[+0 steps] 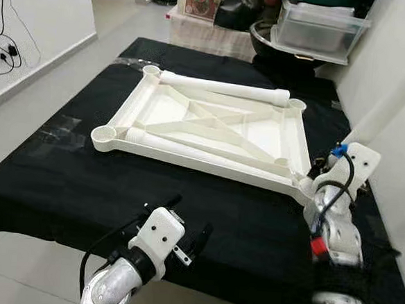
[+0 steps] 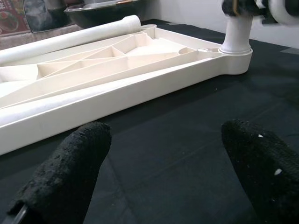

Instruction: Building children table

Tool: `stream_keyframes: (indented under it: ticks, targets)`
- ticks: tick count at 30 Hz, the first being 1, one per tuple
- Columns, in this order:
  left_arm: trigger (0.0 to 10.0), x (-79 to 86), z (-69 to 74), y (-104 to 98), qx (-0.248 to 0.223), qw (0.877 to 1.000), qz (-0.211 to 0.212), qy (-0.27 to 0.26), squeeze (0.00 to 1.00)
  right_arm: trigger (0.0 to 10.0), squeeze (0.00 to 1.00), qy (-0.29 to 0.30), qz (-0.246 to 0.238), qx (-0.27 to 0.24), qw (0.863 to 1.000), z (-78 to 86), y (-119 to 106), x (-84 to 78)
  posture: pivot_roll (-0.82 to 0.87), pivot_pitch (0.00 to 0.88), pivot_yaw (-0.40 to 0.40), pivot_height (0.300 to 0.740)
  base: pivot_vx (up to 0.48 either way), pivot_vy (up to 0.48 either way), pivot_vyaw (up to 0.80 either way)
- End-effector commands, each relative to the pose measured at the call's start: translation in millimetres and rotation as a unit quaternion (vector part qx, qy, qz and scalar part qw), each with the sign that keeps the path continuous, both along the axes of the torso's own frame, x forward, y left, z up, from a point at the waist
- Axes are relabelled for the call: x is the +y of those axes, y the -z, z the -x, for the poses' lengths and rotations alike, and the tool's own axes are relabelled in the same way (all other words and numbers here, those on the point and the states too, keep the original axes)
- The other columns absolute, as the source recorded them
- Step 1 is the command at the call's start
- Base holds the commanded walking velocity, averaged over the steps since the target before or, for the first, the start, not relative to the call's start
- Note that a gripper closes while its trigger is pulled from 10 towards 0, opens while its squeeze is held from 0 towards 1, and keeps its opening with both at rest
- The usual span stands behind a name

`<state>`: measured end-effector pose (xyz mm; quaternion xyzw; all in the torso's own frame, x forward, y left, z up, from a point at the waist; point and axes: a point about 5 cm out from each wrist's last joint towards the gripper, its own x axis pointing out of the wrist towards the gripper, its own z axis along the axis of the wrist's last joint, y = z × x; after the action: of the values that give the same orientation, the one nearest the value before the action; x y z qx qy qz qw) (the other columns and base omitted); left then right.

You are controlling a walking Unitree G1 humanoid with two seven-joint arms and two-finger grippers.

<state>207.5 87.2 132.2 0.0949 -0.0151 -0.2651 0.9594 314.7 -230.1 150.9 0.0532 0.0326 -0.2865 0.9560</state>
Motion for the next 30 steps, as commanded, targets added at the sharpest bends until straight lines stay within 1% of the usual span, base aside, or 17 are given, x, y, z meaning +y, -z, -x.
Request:
stream_keyframes:
  ticks: [1,5,8,12,14,16,17,18,19,20,21,22,23,24,26,28,30]
  targets:
    - [10.0,-1.2,0.6,4.4,0.01,1.0,0.0,0.004,0.0,10.0,0.0,-0.005,-0.006,0.017,1.0,13.1,7.1,-1.0,0.07,0.057,-0.109,0.74,0.0,0.0,0.0]
    - [10.0,-1.0,0.2,5.4,0.011,1.0,0.0,0.005,0.0,10.0,0.0,-0.03,-0.015,0.028,0.999,39.3,17.0,2.3,0.06,0.051,-0.11,0.74,0.0,0.0,0.0]
    - [10.0,-1.1,0.1,5.7,0.012,1.0,-0.001,0.006,0.0,10.0,0.0,-0.046,-0.01,0.025,0.999,41.2,17.1,4.9,0.06,0.046,-0.111,0.74,0.0,0.0,0.0]
    - [10.0,-1.2,-0.2,6.0,0.012,1.0,-0.002,0.006,0.0,10.0,0.0,-0.131,0.005,-0.001,0.991,43.3,12.5,18.1,0.06,0.044,-0.112,0.74,0.0,0.0,0.0]
    - [10.0,-0.4,-0.6,6.1,0.014,1.0,0.002,0.001,0.0,10.0,0.0,-0.261,0.003,-0.032,0.965,39.3,4.1,40.9,0.06,0.047,-0.114,0.74,0.0,0.0,0.0]
    - [10.0,-0.4,-0.6,6.1,0.014,1.0,0.002,0.001,0.0,10.0,0.0,-0.261,0.003,-0.032,0.965,39.3,4.1,40.9,0.06,0.047,-0.114,0.74,0.0,0.0,0.0]
    - [10.0,0.2,-1.0,6.0,0.016,1.0,0.003,-0.003,0.0,10.0,0.0,-0.318,-0.002,-0.044,0.947,35.9,-1.7,52.1,0.06,0.049,-0.116,0.74,0.0,0.0,0.0]
    - [10.0,0.2,-1.0,6.0,0.016,1.0,0.003,-0.003,0.0,10.0,0.0,-0.318,-0.002,-0.044,0.947,35.9,-1.7,52.1,0.06,0.049,-0.116,0.74,0.0,0.0,0.0]
    - [10.0,0.8,-1.7,5.6,0.018,1.0,0.005,-0.008,0.0,10.0,0.0,-0.402,0.016,-0.067,0.913,25.9,-17.4,68.7,0.06,0.06,-0.123,0.74,0.0,0.0,0.0]
    - [10.0,0.8,-1.7,5.6,0.018,1.0,0.005,-0.008,0.0,10.0,0.0,-0.402,0.016,-0.067,0.913,25.9,-17.4,68.7,0.06,0.06,-0.123,0.74,0.0,0.0,0.0]
    - [10.0,1.1,-2.1,5.3,0.019,1.0,0.006,-0.011,0.0,10.0,0.0,-0.452,0.031,-0.081,0.888,20.2,-28.3,78.8,0.06,0.063,-0.124,0.74,0.0,0.0,0.0]
    - [10.0,1.1,-2.1,5.3,0.019,1.0,0.006,-0.011,0.0,10.0,0.0,-0.452,0.031,-0.081,0.888,20.2,-28.3,78.8,0.06,0.063,-0.124,0.74,0.0,0.0,0.0]
    - [10.0,1.1,-2.4,4.9,0.019,1.0,0.007,-0.013,0.0,10.0,0.0,-0.494,0.053,-0.087,0.864,7.0,-39.3,88.7,0.06,0.068,-0.128,0.74,0.0,0.0,0.0]
    - [10.0,1.1,-2.4,4.9,0.019,1.0,0.007,-0.013,0.0,10.0,0.0,-0.494,0.053,-0.087,0.864,7.0,-39.3,88.7,0.06,0.068,-0.128,0.74,0.0,0.0,0.0]
    - [10.0,0.3,-1.8,3.5,0.02,1.0,0.01,-0.016,0.0,10.0,0.0,-0.524,0.09,-0.079,0.843,-22.3,-54.4,100.5,0.06,0.086,-0.132,0.74,0.0,0.0,0.0]
    - [10.0,-1.6,-0.4,2.0,0.021,1.0,0.012,-0.016,0.0,10.0,0.0,-0.537,0.116,-0.038,0.835,-51.8,-56.8,109.7,0.07,0.097,-0.14,0.74,0.0,0.0,0.0]
    - [10.0,-3.0,1.0,0.5,0.02,1.0,0.014,-0.015,0.0,10.0,0.0,-0.551,0.109,0.007,0.827,-63.4,-52.6,114.2,0.07,0.108,-0.151,0.74,0.0,0.0,0.0]
